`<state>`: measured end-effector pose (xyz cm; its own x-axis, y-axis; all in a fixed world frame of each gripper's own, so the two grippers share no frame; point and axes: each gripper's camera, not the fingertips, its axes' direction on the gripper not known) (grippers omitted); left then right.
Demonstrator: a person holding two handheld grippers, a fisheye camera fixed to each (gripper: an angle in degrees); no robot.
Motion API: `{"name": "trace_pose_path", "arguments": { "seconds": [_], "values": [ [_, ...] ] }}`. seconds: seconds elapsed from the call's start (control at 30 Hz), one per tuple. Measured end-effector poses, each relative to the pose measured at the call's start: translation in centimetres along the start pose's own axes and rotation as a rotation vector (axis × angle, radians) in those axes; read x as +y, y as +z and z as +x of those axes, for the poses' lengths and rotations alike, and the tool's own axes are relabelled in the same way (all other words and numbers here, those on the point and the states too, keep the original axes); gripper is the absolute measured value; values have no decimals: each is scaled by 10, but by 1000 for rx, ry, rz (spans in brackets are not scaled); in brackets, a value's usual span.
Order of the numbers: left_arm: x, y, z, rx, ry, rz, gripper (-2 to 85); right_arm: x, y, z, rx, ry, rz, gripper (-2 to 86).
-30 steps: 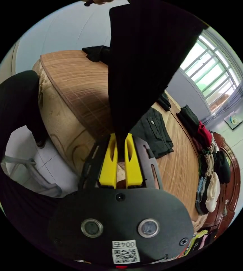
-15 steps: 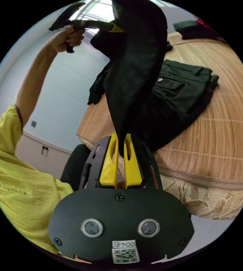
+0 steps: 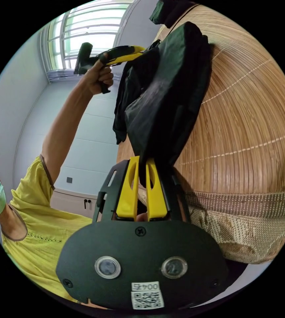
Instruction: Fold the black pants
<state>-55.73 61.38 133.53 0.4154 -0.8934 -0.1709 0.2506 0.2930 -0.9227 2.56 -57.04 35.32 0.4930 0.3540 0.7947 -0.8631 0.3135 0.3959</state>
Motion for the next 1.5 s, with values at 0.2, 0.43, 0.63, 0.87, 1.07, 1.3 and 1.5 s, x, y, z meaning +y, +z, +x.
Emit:
{"name": "trace_pose_path", "arguments": {
  "seconds": [0.2, 0.43, 0.63, 0.87, 1.07, 1.3, 1.5],
  "values": [
    [133, -45, -108, 103, -151, 238, 131, -7, -2, -9, 14, 12, 16, 52],
    [353, 31, -196, 332, -237, 381, 167, 25, -31, -100, 424, -122, 290, 65],
    [406, 125, -206, 494, -265, 474, 200, -60, 33, -163, 749, -329, 172, 74],
    [413, 198, -203, 662, -247, 491, 103, -131, 107, -142, 1010, -261, -95, 40],
    [457, 219, -182, 709, -231, 475, 51, -143, 115, -151, 921, -203, -158, 30],
    [593, 250, -116, 729, -374, 479, 46, -91, 166, -191, 887, -315, -259, 31],
    [685, 245, -73, 637, -514, 554, 44, -58, 194, -222, 867, -414, -243, 58]
  ]
}}
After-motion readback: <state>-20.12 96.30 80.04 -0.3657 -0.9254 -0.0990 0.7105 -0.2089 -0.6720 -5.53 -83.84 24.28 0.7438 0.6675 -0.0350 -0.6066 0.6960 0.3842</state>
